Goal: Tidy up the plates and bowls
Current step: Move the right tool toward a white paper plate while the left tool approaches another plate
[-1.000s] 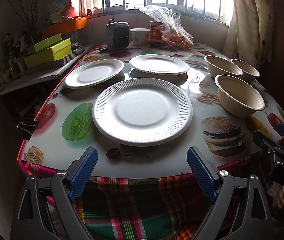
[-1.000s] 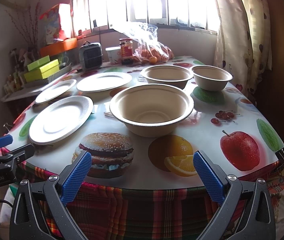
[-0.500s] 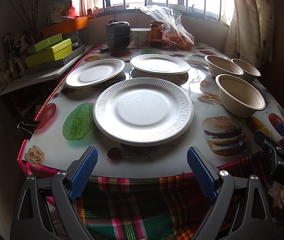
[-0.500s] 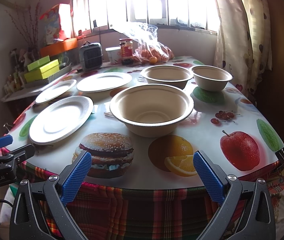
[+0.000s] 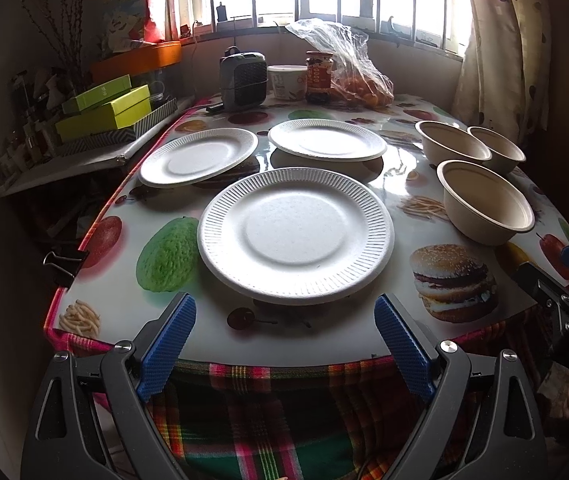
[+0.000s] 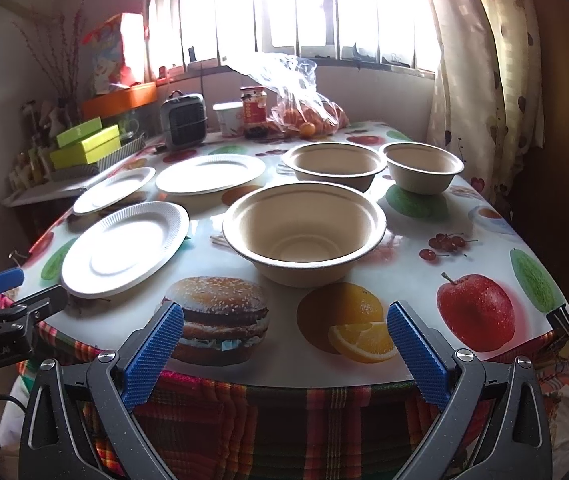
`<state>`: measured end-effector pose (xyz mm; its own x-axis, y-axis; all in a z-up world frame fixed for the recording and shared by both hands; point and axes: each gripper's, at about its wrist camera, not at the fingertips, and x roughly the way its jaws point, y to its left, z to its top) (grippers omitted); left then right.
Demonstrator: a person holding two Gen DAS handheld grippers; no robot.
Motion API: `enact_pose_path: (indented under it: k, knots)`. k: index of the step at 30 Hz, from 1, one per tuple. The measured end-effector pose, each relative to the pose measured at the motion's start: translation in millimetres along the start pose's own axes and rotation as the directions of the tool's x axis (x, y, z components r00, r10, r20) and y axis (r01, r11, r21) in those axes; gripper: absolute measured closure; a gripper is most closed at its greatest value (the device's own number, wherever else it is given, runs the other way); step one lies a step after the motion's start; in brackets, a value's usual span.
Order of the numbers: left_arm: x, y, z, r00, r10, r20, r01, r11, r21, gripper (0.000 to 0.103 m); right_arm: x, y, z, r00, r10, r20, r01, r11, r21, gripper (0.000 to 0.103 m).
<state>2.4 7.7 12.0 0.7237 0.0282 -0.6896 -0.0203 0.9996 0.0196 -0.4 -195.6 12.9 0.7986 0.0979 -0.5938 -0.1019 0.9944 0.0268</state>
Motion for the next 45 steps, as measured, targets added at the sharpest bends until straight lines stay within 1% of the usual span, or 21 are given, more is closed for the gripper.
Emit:
enact_pose_path:
  k: [4, 9, 14, 18, 24, 28, 32, 34, 38, 42, 45]
  knots:
    - [-1.4, 4.5, 4.0, 1.0, 0.002, 0.007, -0.002, 1.0, -0.007, 0.012, -0.7, 3.7, 7.6, 1.0, 0.012, 0.013, -0.011, 1.0, -0.017, 0.0]
    - [-1.0, 17.0, 12.8, 1.0, -0.001, 0.009, 0.002, 0.999, -0.043, 0.012, 2.6, 11.8, 23.9, 0.999, 0.029, 0.033, -0.028, 0.998, -0.047, 0.0]
    - [2.0, 33.9, 23.3, 1.0, 0.005, 0.004, -0.005, 0.997, -0.076, 0.012, 5.9, 21.8, 45.4, 0.996, 0.066, 0.053, -0.062, 0.995, -0.082, 0.0]
    - [4.5, 46.1, 34.1, 1.0, 0.007, 0.006, -0.006, 0.995, -0.097, 0.012, 11.4, 34.7, 62.6, 0.991, 0.119, 0.054, -0.112, 0.986, -0.122, 0.0]
    - [13.3, 69.8, 51.3, 1.0, 0.006, -0.006, -0.006, 0.991, -0.134, 0.012, 31.4, 56.0, 91.3, 0.982, 0.189, 0.023, -0.182, 0.968, -0.172, 0.001]
    - [16.0, 85.3, 63.5, 0.999, 0.037, 0.0, -0.037, 0.986, -0.16, 0.012, 45.1, 68.1, 108.3, 0.975, 0.221, 0.0, -0.217, 0.956, -0.195, 0.001]
    - [25.9, 99.1, 77.3, 0.997, 0.074, -0.02, -0.076, 0.982, -0.171, 0.012, 62.1, 79.9, 126.0, 0.971, 0.24, -0.023, -0.239, 0.944, -0.226, 0.001]
    - [31.5, 105.2, 83.8, 0.994, 0.105, -0.027, -0.108, 0.98, -0.168, 0.012, 72.7, 87.0, 135.6, 0.967, 0.25, -0.044, -0.253, 0.939, -0.234, 0.001]
    - [42.9, 121.9, 96.2, 0.993, 0.102, -0.057, -0.111, 0.973, -0.203, 0.012, 90.4, 100.0, 156.6, 0.963, 0.261, -0.07, -0.271, 0.927, -0.26, 0.001]
    - [51.1, 136.4, 108.2, 0.991, 0.118, -0.063, -0.129, 0.969, -0.21, 0.012, 108.1, 114.0, 175.8, 0.957, 0.274, -0.092, -0.289, 0.908, -0.303, 0.001]
    - [58.0, 150.5, 118.7, 0.99, 0.117, -0.073, -0.13, 0.964, -0.231, 0.012, 126.6, 122.3, 190.3, 0.947, 0.289, -0.138, -0.319, 0.897, -0.308, 0.001]
